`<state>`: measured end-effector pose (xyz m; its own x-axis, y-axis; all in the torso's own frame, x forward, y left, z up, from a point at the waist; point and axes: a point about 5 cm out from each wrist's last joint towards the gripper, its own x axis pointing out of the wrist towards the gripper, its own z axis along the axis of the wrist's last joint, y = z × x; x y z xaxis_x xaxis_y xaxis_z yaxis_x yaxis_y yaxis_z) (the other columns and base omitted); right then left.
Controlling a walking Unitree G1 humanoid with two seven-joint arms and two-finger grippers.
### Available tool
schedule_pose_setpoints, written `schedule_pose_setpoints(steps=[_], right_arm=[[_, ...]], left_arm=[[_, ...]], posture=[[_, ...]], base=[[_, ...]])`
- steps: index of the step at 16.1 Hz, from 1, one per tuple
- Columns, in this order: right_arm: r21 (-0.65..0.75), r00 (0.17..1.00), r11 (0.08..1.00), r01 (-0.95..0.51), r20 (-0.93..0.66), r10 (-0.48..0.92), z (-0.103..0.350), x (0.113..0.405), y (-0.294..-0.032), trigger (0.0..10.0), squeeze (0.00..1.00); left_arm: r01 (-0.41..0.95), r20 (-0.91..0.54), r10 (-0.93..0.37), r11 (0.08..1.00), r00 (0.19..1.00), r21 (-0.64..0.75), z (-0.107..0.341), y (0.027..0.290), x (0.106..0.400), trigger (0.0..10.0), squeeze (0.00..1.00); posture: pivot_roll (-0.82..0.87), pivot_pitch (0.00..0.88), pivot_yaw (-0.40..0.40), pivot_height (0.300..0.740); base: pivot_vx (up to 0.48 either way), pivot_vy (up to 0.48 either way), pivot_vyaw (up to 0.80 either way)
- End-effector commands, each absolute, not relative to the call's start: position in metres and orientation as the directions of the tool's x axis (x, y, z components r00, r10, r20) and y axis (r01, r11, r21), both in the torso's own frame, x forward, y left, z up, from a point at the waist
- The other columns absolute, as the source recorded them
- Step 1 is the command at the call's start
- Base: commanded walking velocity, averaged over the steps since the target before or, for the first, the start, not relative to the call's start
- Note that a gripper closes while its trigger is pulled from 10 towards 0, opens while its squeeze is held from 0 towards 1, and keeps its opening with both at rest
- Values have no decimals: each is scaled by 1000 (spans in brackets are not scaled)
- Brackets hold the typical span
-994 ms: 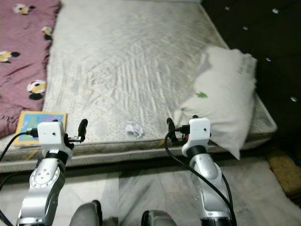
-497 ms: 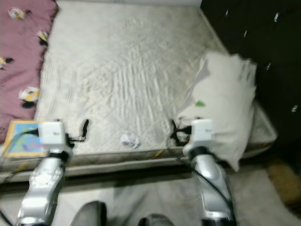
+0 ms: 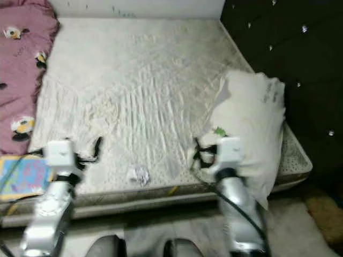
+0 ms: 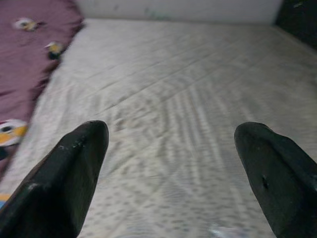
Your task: Clean up the room
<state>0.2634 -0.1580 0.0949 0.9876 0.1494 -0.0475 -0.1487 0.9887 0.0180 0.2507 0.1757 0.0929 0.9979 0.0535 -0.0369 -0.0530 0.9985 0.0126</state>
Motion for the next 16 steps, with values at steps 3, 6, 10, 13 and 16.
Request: schedule_pose_setpoints(steps=[3, 6, 10, 13, 16], right_arm=[[13, 990, 991, -134, -42, 135, 97, 262, -164, 10000, 0], [22, 990, 991, -133, -46, 134, 96, 263, -164, 10000, 0], [21, 990, 991, -134, -43, 135, 96, 264, -164, 10000, 0], [21, 990, 991, -130, -48, 131, 96, 263, -166, 10000, 0], [18, 990, 991, -133, -49, 134, 96, 263, -166, 10000, 0]], left_arm=[[-72, -54, 73, 997, 996, 21, 90, 175, 249, 10000, 0], [-102, -73, 104, 994, 992, 23, 87, 178, 248, 10000, 0], [-88, -75, 89, 996, 993, 6, 87, 176, 250, 10000, 0], [-88, -79, 88, 996, 993, 7, 86, 176, 250, 10000, 0], [-82, -68, 82, 997, 994, 8, 87, 175, 250, 10000, 0]], posture=[[-5, 159, -84, 740], [-3, 153, -83, 740], [-3, 149, -82, 740], [-3, 149, -82, 740], [-7, 146, -86, 740]], base=[[0, 0, 0], [0, 0, 0], [0, 322, 0], [0, 480, 0], [0, 480, 0]])
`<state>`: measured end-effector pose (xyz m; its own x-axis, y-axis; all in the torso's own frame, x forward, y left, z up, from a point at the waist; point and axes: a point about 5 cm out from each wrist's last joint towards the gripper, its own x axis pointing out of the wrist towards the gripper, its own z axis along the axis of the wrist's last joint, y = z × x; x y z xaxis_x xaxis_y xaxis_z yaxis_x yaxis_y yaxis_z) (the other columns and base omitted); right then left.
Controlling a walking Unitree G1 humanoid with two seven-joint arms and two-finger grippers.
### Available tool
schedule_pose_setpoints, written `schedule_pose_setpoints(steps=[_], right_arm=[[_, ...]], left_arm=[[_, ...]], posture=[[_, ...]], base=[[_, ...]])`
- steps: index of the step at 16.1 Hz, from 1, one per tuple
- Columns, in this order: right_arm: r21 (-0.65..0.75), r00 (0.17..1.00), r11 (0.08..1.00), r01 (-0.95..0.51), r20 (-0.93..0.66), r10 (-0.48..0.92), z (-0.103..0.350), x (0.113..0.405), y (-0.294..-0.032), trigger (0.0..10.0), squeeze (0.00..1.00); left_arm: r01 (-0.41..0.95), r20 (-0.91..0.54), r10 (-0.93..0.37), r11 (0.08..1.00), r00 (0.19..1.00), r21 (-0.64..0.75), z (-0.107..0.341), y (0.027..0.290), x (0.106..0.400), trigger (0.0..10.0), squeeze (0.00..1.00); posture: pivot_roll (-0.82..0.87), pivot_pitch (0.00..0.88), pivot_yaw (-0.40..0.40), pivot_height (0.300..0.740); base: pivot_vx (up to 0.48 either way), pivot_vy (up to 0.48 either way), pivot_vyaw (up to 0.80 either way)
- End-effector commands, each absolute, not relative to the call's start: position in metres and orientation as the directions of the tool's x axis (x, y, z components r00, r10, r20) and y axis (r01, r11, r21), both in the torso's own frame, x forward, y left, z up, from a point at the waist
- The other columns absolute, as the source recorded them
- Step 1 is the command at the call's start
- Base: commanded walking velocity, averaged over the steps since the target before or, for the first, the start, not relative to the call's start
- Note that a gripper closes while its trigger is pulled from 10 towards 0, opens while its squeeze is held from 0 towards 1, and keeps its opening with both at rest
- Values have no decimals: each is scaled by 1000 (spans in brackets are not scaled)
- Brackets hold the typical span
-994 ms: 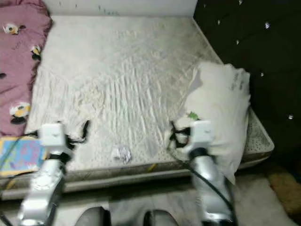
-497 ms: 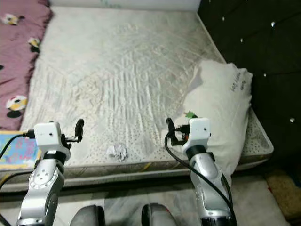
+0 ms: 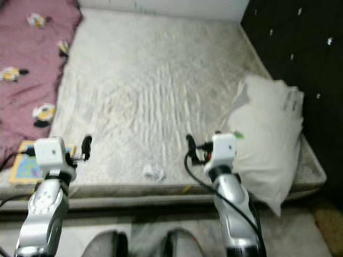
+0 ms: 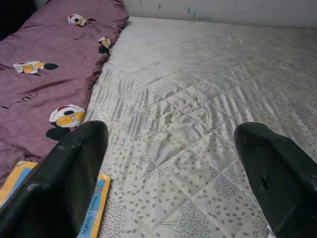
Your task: Clean up the room
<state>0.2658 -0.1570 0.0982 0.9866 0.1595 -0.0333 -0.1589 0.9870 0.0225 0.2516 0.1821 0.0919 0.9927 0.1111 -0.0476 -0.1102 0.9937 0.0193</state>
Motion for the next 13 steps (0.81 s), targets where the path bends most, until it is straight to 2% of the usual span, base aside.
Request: schedule_pose_setpoints(steps=[1, 5, 8, 13], right_arm=[[18, 990, 991, -133, -48, 133, 96, 263, -166, 10000, 0], [27, 990, 991, -130, -55, 132, 96, 264, -166, 10000, 0], [35, 990, 991, -127, -56, 129, 95, 265, -166, 10000, 0], [33, 991, 992, -124, -53, 125, 95, 264, -165, 10000, 0]], left_arm=[[-92, -63, 93, 996, 994, 12, 87, 175, 250, 10000, 0], [-111, -90, 112, 994, 990, 18, 86, 177, 247, 10000, 0], [-111, -70, 113, 994, 991, 22, 87, 181, 247, 10000, 0], [-118, -65, 119, 993, 991, 24, 89, 181, 248, 10000, 0]], posture=[[-7, 146, -88, 740], [-5, 147, -91, 740], [-3, 154, -88, 740], [-6, 159, -83, 740]], base=[[0, 0, 0], [0, 0, 0], [0, 0, -800], [0, 0, 0]])
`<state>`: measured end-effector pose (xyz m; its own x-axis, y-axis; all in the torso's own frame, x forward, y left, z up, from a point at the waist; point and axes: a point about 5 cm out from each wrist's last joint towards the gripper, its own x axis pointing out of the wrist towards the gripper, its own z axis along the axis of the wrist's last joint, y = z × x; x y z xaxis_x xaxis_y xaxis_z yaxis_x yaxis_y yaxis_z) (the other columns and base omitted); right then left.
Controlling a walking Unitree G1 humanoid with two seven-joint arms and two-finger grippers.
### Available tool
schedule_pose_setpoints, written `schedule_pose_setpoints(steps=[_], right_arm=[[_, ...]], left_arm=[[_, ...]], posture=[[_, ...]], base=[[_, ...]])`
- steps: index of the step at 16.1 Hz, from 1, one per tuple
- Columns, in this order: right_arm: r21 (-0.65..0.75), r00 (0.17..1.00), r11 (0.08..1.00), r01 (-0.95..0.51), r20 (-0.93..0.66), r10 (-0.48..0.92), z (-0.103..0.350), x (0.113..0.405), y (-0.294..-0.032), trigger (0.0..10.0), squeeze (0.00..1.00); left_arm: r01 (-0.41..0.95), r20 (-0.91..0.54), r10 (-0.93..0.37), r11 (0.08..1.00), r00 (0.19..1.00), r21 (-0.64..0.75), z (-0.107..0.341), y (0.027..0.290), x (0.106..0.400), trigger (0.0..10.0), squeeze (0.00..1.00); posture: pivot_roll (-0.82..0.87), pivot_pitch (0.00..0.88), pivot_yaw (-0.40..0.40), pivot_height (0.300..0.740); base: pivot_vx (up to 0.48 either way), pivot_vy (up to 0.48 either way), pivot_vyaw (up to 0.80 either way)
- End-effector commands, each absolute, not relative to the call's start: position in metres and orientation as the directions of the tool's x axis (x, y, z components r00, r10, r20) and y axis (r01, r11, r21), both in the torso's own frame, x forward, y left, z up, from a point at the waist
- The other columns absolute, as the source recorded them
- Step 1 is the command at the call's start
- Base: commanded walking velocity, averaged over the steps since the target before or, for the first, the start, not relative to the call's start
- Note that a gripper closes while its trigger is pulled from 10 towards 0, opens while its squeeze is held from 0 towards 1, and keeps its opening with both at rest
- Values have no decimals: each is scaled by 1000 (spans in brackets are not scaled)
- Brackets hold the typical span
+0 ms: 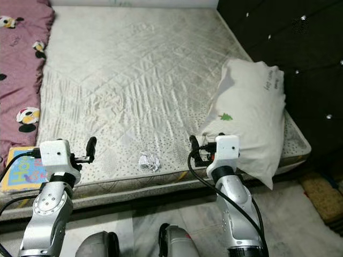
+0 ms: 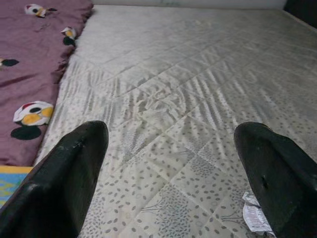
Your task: Clean up the room
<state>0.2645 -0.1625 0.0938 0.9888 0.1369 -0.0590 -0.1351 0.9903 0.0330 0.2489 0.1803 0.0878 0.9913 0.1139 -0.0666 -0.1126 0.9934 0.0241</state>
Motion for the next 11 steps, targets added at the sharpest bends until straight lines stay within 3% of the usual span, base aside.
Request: schedule_pose_setpoints(steps=[1, 4, 11], right_arm=[[34, 991, 992, -123, -53, 124, 96, 264, -166, 10000, 0], [35, 990, 991, -127, -51, 128, 96, 264, -165, 10000, 0], [37, 990, 991, -130, -49, 131, 96, 265, -164, 10000, 0]], left_arm=[[-119, -64, 121, 992, 991, 29, 89, 181, 248, 10000, 0], [-124, -62, 127, 991, 990, 41, 89, 182, 249, 10000, 0], [-146, -64, 149, 988, 987, 50, 90, 183, 250, 10000, 0]], posture=[[-8, 159, -83, 740], [-6, 162, -83, 736], [-4, 161, -80, 651]], base=[[0, 0, 0], [0, 0, 0], [0, 0, 0]])
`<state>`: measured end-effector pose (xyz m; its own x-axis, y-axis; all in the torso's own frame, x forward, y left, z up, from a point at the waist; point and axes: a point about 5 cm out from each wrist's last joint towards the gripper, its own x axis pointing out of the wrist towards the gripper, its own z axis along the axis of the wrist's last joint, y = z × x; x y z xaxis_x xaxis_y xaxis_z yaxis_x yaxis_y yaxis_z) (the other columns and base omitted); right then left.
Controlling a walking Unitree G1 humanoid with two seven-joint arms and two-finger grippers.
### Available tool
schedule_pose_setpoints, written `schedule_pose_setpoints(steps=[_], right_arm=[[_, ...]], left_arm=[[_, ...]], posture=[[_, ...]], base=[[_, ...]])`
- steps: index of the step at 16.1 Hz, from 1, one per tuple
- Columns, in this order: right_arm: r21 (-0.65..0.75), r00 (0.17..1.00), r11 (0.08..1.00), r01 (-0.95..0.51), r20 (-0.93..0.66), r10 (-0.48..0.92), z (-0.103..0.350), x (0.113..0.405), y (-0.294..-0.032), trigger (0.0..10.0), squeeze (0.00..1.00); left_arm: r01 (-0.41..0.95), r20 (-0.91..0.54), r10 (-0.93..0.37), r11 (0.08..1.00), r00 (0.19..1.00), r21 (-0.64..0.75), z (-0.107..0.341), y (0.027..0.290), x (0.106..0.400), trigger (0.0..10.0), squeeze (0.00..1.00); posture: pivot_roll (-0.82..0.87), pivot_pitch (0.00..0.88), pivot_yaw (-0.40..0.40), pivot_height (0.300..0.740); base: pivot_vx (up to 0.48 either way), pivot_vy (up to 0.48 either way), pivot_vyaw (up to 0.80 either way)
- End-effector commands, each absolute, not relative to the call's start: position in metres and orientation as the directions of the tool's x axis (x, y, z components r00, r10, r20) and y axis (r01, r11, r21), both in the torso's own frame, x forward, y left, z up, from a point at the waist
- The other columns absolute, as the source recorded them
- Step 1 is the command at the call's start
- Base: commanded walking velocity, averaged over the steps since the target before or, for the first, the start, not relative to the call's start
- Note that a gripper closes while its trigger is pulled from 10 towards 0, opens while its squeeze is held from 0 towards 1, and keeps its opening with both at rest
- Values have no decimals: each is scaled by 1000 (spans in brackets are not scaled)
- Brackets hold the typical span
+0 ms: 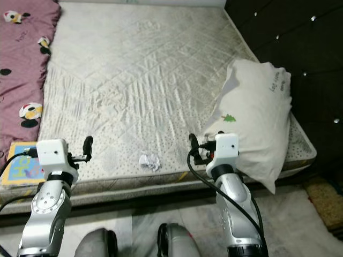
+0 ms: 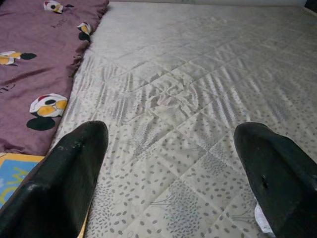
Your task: Clean up the room
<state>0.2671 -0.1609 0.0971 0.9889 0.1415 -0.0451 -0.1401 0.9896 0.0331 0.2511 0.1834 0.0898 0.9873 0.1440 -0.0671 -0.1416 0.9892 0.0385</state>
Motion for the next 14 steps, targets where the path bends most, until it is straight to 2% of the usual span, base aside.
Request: schedule_pose_setpoints(steps=[1, 5, 14], right_arm=[[37, 990, 991, -129, -49, 130, 96, 265, -164, 10000, 0], [30, 990, 991, -133, -50, 134, 95, 266, -164, 10000, 0], [14, 984, 987, -163, -68, 164, 91, 267, -160, 10000, 0]], left_arm=[[-148, -60, 152, 987, 987, 54, 91, 183, 250, 10000, 0], [-153, -60, 156, 987, 986, 55, 90, 183, 251, 10000, 0], [-212, -49, 218, 972, 975, 107, 89, 193, 245, 10000, 0]], posture=[[-4, 161, -80, 641], [0, 155, -83, 587], [13, 154, -91, 587]], base=[[0, 0, 0], [0, 0, 0], [0, 0, 0]])
